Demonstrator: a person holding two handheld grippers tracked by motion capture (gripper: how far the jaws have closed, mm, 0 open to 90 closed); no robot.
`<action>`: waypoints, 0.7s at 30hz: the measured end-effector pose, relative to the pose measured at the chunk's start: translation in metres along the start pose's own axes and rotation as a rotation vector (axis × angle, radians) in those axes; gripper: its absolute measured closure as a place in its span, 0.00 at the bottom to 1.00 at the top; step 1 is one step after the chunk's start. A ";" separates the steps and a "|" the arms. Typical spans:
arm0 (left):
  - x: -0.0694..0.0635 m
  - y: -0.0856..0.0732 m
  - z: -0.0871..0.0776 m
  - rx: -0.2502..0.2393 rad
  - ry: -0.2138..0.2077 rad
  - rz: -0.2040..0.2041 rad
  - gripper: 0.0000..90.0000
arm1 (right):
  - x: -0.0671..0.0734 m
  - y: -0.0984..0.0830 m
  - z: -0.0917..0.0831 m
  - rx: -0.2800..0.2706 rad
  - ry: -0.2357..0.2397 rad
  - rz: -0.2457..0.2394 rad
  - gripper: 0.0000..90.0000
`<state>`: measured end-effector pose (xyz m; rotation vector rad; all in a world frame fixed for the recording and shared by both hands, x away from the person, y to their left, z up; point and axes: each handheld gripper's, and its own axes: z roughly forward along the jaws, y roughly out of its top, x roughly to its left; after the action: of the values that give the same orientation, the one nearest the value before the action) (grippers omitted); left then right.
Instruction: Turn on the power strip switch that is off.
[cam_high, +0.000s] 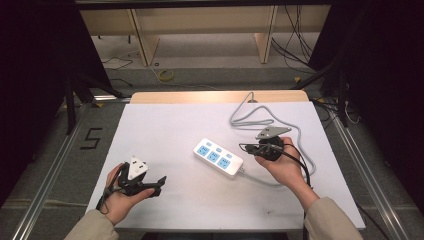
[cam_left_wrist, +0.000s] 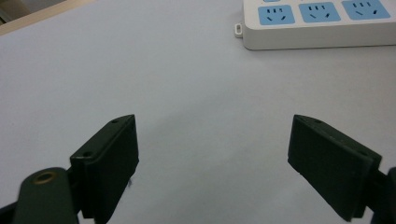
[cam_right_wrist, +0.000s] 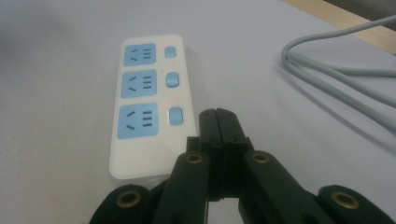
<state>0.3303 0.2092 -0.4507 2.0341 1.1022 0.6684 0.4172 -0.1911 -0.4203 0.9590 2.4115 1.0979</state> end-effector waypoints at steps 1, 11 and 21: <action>0.000 0.000 0.000 0.001 -0.001 -0.001 0.18 | 0.000 0.002 0.002 0.001 0.001 -0.001 1.00; -0.002 0.001 0.000 0.002 -0.008 0.003 0.18 | 0.002 0.008 0.009 0.011 0.011 -0.011 1.00; -0.003 0.000 0.002 0.010 -0.015 0.003 0.18 | 0.006 0.019 0.017 0.017 0.019 -0.019 1.00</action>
<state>0.3306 0.2059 -0.4523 2.0466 1.0967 0.6493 0.4303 -0.1688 -0.4175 0.9330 2.4443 1.0866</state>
